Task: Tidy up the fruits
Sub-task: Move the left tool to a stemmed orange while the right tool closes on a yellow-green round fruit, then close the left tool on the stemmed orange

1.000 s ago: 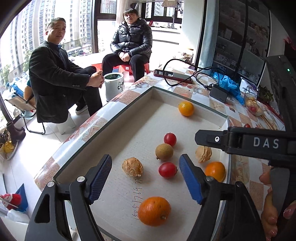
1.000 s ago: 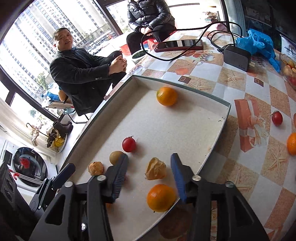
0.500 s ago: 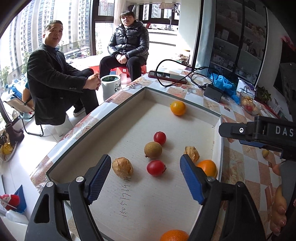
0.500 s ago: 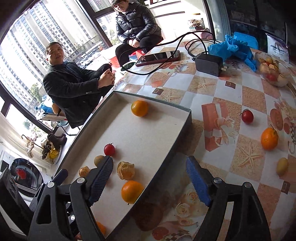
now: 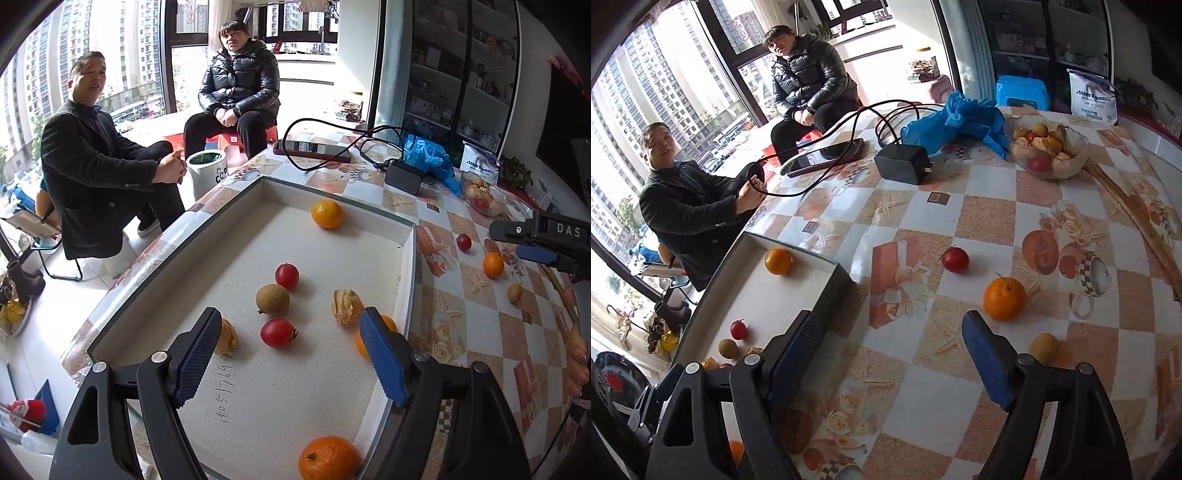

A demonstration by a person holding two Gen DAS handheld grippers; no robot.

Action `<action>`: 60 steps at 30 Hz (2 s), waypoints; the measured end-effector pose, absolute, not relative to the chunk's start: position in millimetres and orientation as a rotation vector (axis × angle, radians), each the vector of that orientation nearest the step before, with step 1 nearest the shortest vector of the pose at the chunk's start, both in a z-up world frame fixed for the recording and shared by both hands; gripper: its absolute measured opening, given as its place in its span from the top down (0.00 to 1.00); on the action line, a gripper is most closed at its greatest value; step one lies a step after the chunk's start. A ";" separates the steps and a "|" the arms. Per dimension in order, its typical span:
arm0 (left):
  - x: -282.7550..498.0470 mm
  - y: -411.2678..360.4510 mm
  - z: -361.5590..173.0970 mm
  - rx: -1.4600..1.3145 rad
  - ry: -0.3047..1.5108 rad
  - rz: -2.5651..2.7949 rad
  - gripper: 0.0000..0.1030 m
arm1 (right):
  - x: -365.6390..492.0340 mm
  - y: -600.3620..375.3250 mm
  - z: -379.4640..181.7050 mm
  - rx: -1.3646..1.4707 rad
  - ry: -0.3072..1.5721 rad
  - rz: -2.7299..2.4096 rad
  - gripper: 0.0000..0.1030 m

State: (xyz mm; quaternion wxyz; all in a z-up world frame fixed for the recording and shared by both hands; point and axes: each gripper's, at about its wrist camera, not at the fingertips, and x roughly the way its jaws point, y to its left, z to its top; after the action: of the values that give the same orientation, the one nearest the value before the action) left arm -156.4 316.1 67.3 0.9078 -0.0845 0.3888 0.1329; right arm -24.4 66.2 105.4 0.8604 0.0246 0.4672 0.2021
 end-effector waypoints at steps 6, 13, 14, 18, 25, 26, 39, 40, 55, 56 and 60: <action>-143.1 296.4 91.6 -0.189 0.822 0.154 0.22 | -5.1 0.1 85.2 0.035 1.011 0.253 0.20; -122.4 256.6 102.5 -0.142 0.862 0.059 0.22 | -18.1 -5.7 43.8 -0.072 1.027 0.265 0.21; -119.6 251.0 103.2 -0.126 0.868 0.056 0.22 | -19.9 -1.2 40.5 -0.095 1.023 0.272 0.21; -106.2 234.1 106.8 -0.108 0.887 0.030 0.22 | -22.4 13.4 29.4 -0.163 0.988 0.276 0.21; -73.7 212.4 108.3 -0.085 0.911 0.022 0.22 | -29.0 14.9 33.0 -0.159 0.936 0.321 0.74; -68.2 208.5 107.6 -0.080 0.911 0.021 0.22 | -29.4 10.8 33.0 -0.136 0.939 0.329 0.74; 15.8 114.4 44.8 0.038 0.975 -0.112 0.30 | -91.6 -78.8 35.7 0.091 0.923 0.268 0.74; 20.9 106.8 38.2 0.070 0.978 -0.097 0.30 | -93.5 -81.4 35.9 0.100 0.922 0.264 0.74; 13.6 101.2 11.3 0.036 1.008 -0.041 0.63 | -104.0 -84.1 35.5 0.099 0.919 0.246 0.74; 1.0 108.3 11.0 0.022 1.006 -0.033 0.63 | -106.0 -82.9 35.8 0.095 0.922 0.237 0.74; -61.6 138.9 11.3 -0.022 0.987 0.022 0.63 | -117.5 -74.8 36.4 0.087 0.932 0.199 0.74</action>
State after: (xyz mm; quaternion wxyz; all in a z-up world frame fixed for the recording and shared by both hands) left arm -61.6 138.9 11.3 0.8805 -0.0107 0.4737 0.0105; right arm -117.5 -74.8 36.4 0.8877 0.0420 0.4484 0.0955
